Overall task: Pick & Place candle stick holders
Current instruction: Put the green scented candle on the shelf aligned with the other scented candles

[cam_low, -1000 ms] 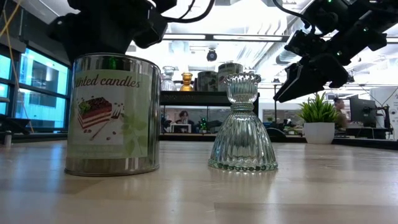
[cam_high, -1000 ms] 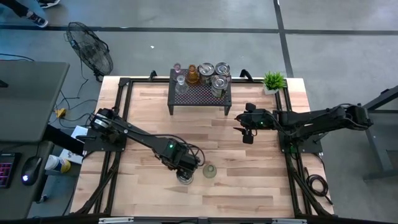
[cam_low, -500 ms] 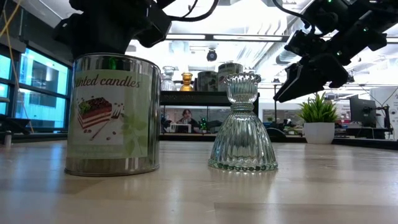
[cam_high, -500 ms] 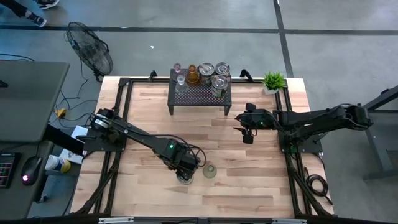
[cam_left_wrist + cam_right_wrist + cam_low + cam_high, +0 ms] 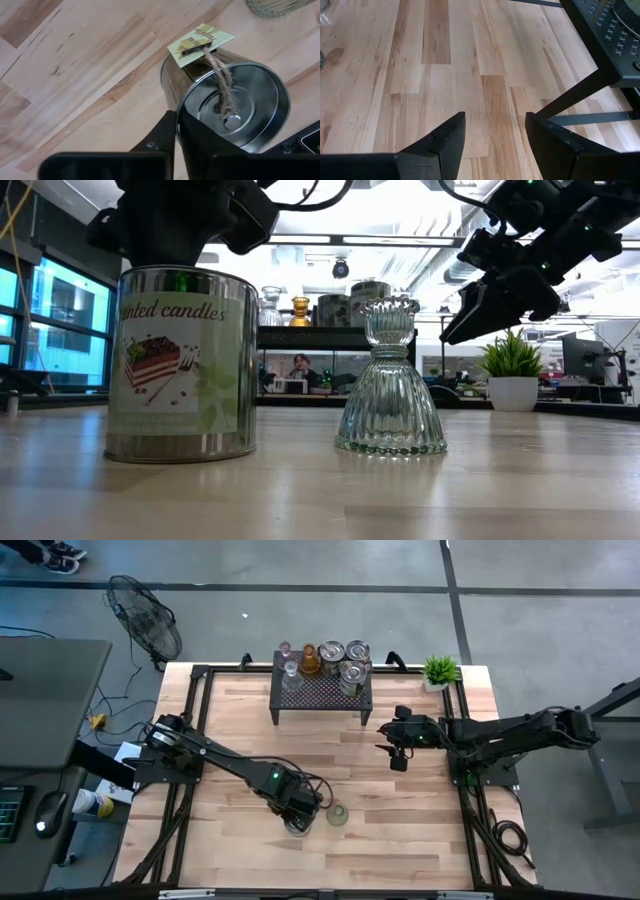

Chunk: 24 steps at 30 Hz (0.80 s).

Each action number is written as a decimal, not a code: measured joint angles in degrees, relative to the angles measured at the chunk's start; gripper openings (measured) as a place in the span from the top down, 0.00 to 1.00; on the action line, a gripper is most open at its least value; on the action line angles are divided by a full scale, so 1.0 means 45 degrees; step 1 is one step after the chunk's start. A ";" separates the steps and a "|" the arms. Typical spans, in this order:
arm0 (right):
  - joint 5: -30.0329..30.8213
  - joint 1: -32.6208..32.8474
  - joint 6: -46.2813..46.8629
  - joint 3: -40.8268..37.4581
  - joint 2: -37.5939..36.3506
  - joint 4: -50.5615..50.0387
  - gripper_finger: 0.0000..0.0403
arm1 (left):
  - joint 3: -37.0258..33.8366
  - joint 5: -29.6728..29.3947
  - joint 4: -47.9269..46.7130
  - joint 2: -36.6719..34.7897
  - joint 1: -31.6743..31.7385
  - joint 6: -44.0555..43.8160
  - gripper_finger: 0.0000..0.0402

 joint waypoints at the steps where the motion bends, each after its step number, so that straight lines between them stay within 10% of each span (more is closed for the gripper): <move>1: 0.0001 0.0003 0.0000 -0.0003 -0.0005 0.0004 0.51 | -0.0005 -0.0003 -0.0022 0.0000 0.0000 -0.0003 0.98; 24: -0.0003 0.0001 -0.0015 -0.0001 0.0000 0.0000 0.51 | -0.0009 -0.0614 0.0035 -0.0005 0.0154 -0.0005 1.00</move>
